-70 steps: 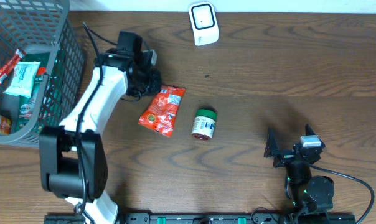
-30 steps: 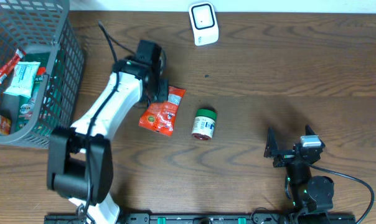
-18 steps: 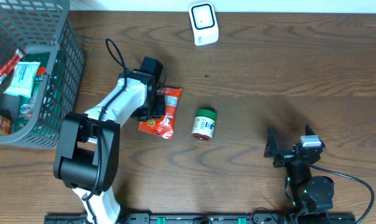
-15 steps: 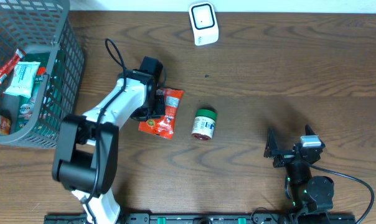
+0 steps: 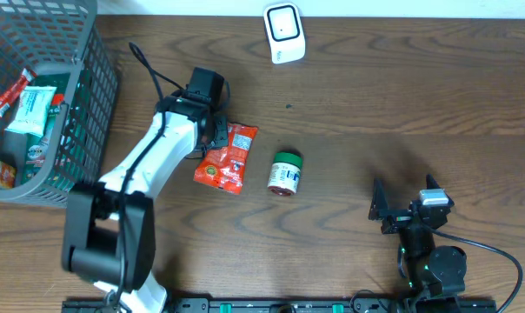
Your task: Scan the item barcode
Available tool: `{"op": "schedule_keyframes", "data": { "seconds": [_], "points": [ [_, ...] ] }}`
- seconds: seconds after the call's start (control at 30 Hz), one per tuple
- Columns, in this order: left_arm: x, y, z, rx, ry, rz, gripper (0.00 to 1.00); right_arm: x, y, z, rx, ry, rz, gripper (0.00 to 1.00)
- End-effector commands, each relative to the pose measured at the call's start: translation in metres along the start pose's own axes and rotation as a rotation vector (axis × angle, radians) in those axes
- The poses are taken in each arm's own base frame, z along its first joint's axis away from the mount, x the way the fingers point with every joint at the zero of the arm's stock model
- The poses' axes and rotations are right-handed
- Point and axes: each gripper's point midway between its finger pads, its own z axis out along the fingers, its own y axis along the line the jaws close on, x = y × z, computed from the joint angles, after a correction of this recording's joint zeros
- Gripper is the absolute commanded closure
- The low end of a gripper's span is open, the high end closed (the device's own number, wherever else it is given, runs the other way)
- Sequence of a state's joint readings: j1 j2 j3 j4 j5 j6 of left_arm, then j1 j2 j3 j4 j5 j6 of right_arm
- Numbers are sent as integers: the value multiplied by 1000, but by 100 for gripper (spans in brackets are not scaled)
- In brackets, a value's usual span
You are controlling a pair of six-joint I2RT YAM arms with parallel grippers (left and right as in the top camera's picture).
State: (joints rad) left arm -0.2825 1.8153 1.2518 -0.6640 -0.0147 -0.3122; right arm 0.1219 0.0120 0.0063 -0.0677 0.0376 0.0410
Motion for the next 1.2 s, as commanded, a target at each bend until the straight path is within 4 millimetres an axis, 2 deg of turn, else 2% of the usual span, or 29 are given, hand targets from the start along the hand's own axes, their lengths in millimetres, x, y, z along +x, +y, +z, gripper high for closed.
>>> {"op": "schedule_keyframes", "data": {
  "seconds": [0.0, 0.07, 0.13, 0.27, 0.37, 0.53, 0.67, 0.8, 1.03, 1.17],
  "points": [
    [19, 14, 30, -81, 78, 0, 75, 0, -1, 0, 6, -1, -8, 1],
    [32, 19, 44, -106, 141, 6, 75, 0, -1, 0, 6, -1, -8, 1],
    [43, 22, 49, -123, 188, 11, 75, 0, -1, 0, 6, -1, -8, 1],
    [51, 21, 41, -114, 222, 11, 75, 0, -1, 0, 6, -1, -8, 1],
    [43, 17, 22, -96, 172, -15, 75, 0, -1, 0, 6, -1, -8, 1],
    [16, 5, -20, -27, 16, -21, 75, 0, -1, 0, 6, -1, -8, 1],
    [-1, -5, -29, 12, -68, -22, 75, 0, -1, 0, 6, -1, -8, 1],
    [-3, -9, -17, 16, -66, -19, 75, 0, -1, 0, 6, -1, -8, 1],
    [11, -7, 25, -13, 0, -15, 75, 0, -1, 0, 6, -1, -8, 1],
    [9, -9, 43, -14, 2, -15, 75, 0, -1, 0, 6, -1, -8, 1]
  ]
}}
